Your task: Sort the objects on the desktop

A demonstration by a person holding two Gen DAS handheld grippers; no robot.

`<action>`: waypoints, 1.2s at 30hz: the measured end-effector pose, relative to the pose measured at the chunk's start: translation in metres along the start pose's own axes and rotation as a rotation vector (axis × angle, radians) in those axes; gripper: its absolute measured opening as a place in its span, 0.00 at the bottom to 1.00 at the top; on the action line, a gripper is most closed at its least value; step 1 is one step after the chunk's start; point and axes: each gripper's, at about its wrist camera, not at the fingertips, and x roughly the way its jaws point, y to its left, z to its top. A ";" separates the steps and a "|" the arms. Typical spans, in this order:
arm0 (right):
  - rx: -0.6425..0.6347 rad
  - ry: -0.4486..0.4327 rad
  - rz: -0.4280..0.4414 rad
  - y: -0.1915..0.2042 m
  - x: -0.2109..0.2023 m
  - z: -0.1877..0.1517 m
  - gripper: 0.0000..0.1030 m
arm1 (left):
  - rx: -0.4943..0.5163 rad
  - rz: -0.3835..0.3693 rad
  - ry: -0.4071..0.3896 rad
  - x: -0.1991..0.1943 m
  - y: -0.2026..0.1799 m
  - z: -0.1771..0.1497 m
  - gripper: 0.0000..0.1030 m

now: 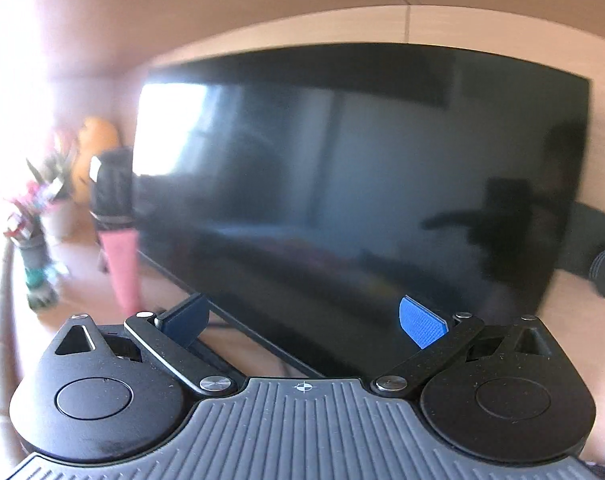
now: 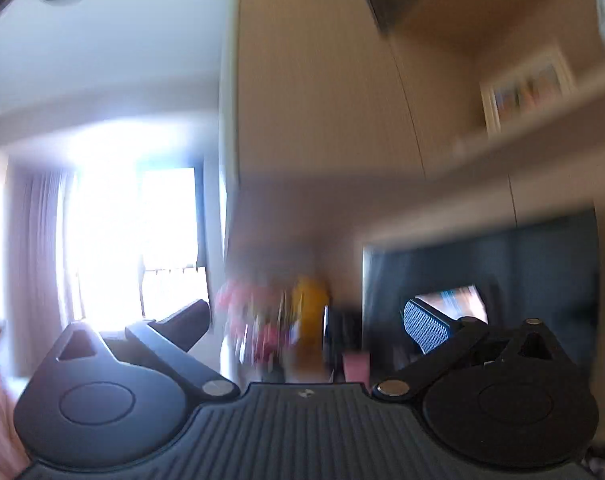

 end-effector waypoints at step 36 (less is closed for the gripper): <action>0.132 -0.034 -0.300 -0.055 -0.107 -0.010 0.93 | 0.113 -0.311 0.052 -0.026 -0.021 -0.042 1.00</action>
